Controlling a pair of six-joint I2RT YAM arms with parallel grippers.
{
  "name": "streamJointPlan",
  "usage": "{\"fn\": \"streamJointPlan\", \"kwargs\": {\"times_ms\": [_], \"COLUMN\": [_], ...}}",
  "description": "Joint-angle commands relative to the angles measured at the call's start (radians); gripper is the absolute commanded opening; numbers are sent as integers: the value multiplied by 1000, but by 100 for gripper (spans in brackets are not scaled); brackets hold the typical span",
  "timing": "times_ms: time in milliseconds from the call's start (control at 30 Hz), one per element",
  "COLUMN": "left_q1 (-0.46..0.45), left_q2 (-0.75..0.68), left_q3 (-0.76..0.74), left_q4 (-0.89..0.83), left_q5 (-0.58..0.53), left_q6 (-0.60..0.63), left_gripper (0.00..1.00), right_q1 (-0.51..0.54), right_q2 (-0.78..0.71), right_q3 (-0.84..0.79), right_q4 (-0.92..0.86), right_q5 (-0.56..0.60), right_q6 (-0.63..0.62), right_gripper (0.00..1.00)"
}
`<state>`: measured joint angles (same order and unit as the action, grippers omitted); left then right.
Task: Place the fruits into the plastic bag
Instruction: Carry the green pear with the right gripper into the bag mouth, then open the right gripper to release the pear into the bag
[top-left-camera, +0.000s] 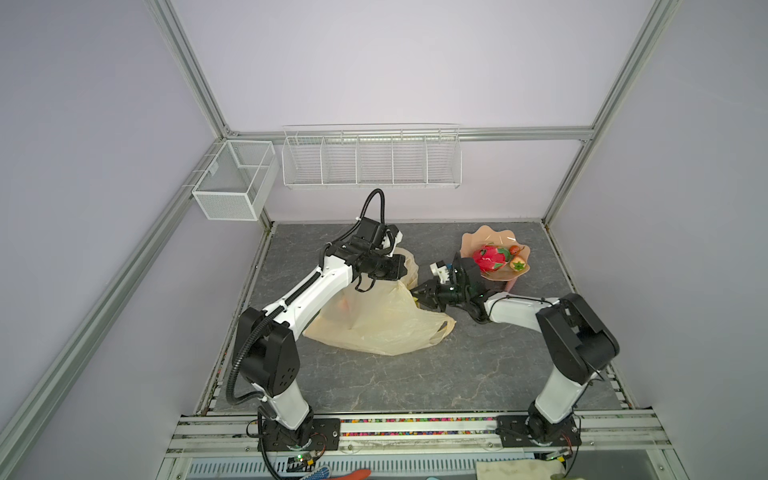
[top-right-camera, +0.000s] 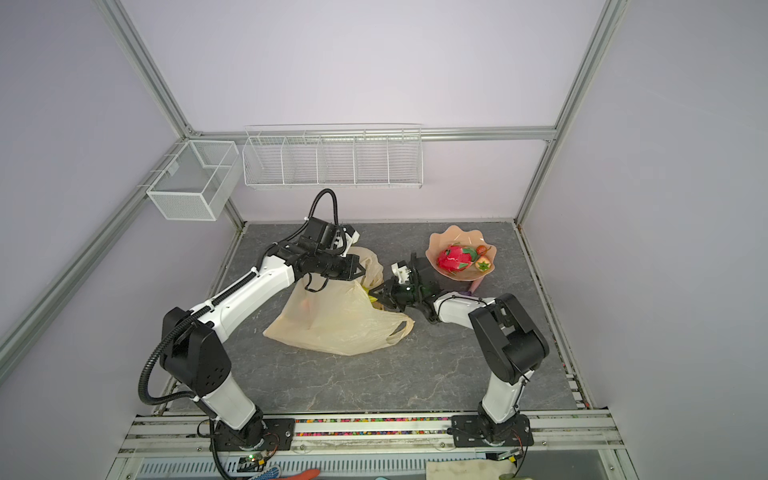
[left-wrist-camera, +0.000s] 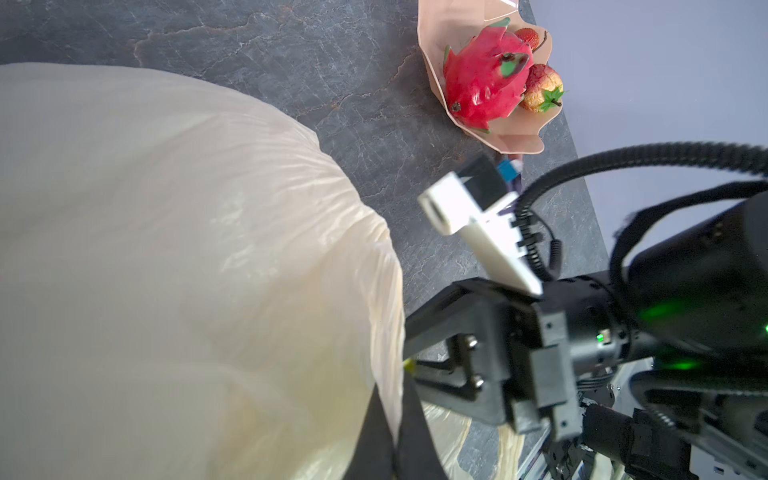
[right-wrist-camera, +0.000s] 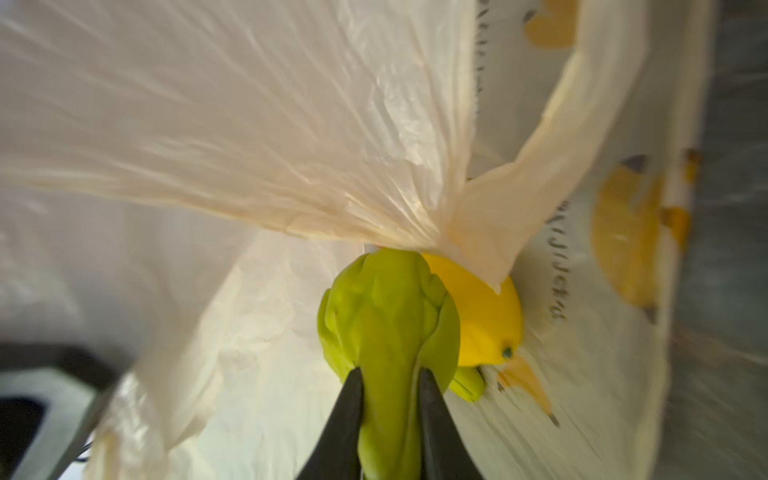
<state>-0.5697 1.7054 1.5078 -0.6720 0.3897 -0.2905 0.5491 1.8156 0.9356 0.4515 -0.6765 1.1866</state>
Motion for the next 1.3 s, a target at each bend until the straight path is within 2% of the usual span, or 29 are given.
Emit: {"fn": "streamJointPlan", "kwargs": {"times_ms": [0, 100, 167, 267, 367, 500, 633, 733, 800, 967, 1267], "left_q1": [-1, -1, -1, -1, -1, -1, -1, -1, 1, 12, 31], "left_q2": [16, 17, 17, 15, 13, 16, 19, 20, 19, 11, -2], "left_q3": [42, 46, 48, 45, 40, 35, 24, 19, 19, 8, -22], "left_q4": [-8, -6, -6, -5, 0, 4, 2, -4, -8, -5, 21], "left_q5": [-6, -8, -7, -12, -8, -6, -4, -4, -6, -8, 7], "left_q6": [30, 36, 38, 40, 43, 49, 52, 61, 65, 64, 48], "left_gripper": [0, 0, 0, 0, 0, 0, 0, 0, 0, 0, 0], "right_q1": [52, 95, 121, 154, 175, 183, 178, 169, 158, 125, 65], "right_q2": [103, 218, 277, 341, 386, 412, 391, 363, 339, 245, 55], "right_q3": [70, 151, 208, 285, 357, 436, 454, 451, 442, 395, 309], "right_q4": [214, 314, 321, 283, 182, -5, -152, -220, -261, -410, -619], "right_q5": [-42, -72, -83, -93, -116, -150, -159, -157, -154, -118, 25], "right_q6": [134, 218, 242, 252, 237, 164, 72, 27, 0, -85, -192], "right_gripper": [9, 9, 9, 11, 18, 39, 72, 86, 92, 97, 99]}}
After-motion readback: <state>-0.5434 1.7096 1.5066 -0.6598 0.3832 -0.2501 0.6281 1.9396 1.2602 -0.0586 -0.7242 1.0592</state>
